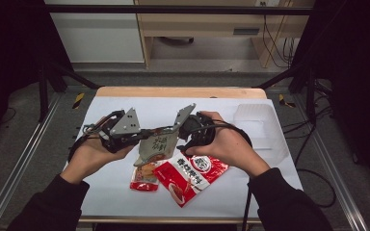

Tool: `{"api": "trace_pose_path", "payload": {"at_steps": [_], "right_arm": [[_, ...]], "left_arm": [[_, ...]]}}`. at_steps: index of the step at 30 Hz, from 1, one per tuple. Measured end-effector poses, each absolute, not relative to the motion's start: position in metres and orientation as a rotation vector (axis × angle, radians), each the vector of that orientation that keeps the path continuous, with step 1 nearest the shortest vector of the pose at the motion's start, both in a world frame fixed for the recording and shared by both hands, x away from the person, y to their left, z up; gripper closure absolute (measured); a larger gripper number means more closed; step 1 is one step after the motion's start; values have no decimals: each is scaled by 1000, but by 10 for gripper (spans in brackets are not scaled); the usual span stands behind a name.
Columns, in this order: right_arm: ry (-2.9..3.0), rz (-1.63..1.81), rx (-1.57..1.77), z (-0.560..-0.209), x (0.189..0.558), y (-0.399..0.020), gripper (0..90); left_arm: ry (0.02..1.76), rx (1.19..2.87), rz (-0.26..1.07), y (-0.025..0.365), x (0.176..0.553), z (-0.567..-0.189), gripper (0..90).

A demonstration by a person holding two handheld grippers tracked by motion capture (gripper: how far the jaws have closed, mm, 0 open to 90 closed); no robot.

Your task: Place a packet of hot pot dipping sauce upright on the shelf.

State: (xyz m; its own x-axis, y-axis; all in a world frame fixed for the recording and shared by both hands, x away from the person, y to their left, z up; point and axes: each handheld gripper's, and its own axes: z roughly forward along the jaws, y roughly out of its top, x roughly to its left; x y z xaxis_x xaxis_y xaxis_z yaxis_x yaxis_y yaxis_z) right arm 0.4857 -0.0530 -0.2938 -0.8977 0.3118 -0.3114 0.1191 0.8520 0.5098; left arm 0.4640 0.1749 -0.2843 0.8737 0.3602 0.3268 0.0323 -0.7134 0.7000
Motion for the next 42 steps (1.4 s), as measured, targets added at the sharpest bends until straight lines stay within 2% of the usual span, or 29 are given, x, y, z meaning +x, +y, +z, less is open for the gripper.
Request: {"api": "trace_pose_path", "payload": {"at_steps": [15, 21, 27, 28, 38, 42], "right_arm": [[2634, 680, 341, -288, 491, -59, 274], [2658, 678, 320, -291, 492, -53, 312], [2698, 676, 309, -297, 493, -46, 437], [2704, 675, 303, -298, 493, -46, 505], [2720, 676, 277, -304, 491, -43, 860], [2746, 677, 308, -303, 490, -44, 900]], "left_arm": [[263, 2304, 570, 170, 463, -283, 900], [240, 2300, 553, 166, 460, -282, 900], [222, 2291, 545, 164, 456, -279, 900], [222, 2287, 542, 164, 456, -279, 900], [215, 2272, 525, 164, 455, -279, 900], [224, 2261, 514, 166, 457, -281, 900]]}}
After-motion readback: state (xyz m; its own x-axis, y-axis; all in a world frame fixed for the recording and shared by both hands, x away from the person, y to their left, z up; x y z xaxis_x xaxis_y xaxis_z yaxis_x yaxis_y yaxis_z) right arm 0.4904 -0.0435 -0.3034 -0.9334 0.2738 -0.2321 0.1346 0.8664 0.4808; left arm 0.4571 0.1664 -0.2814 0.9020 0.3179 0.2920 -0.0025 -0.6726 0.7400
